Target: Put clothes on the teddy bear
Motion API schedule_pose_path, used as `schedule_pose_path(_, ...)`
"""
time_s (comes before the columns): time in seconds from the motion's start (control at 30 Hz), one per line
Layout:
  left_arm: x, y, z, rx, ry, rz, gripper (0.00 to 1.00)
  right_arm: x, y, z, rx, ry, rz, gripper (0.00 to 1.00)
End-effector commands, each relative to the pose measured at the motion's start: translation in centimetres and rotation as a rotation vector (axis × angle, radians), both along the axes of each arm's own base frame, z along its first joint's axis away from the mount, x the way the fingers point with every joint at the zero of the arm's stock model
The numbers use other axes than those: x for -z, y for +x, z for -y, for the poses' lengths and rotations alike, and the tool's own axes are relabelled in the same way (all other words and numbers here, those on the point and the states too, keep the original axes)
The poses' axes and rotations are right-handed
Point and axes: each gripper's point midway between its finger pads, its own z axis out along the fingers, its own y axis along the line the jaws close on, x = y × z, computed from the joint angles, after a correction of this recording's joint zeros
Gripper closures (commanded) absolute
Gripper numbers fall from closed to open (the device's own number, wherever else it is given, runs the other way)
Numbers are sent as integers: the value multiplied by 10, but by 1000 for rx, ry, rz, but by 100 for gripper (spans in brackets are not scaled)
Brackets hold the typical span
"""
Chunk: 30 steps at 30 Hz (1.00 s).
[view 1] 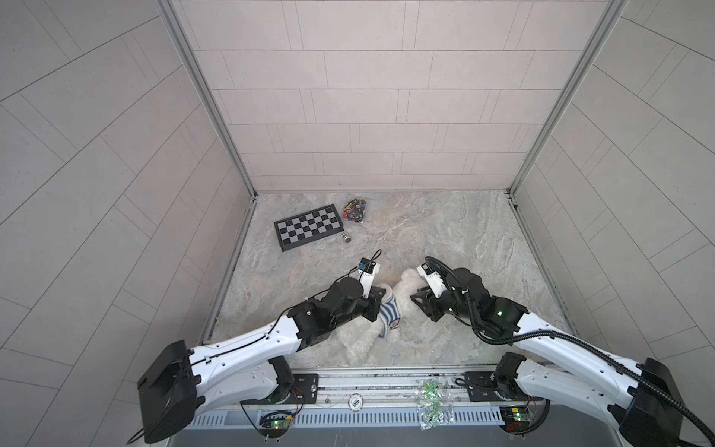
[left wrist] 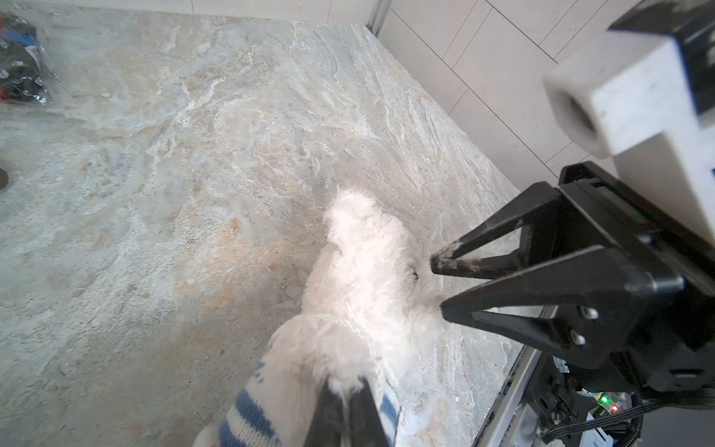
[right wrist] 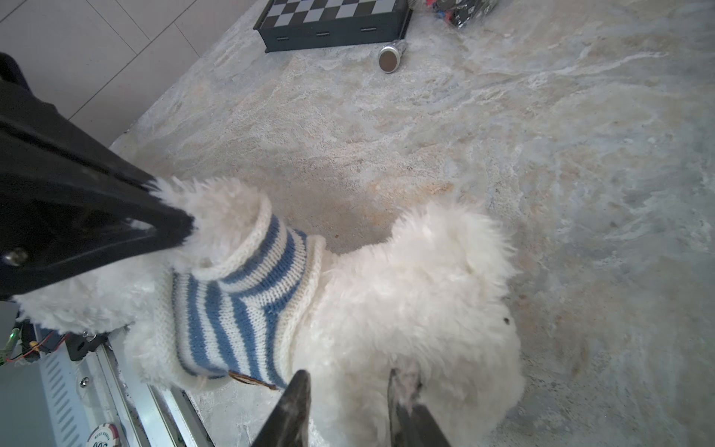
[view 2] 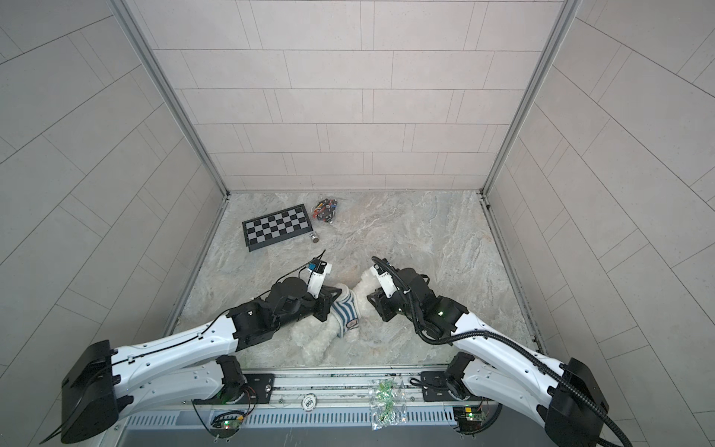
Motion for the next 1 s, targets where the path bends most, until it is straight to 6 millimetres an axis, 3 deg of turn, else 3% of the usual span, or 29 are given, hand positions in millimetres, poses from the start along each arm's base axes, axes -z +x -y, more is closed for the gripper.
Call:
schedule_pose_path(0.0,-19,4,12,35,-49,61,100,-10,0,-8,-13,48,-20,64)
schedule_pose_path(0.23,-23,4,15,47,-54,67,100,-9,5,-30,-68,75,-49,68)
schedule_pose_path(0.43,-27,3,20,61,-71,59,100,5,7,-44,-99,71,-77,71)
schedule_pose_path(0.97,-29,5,21,55,-93,61,100,63,17,-43,-67,-35,-173,85)
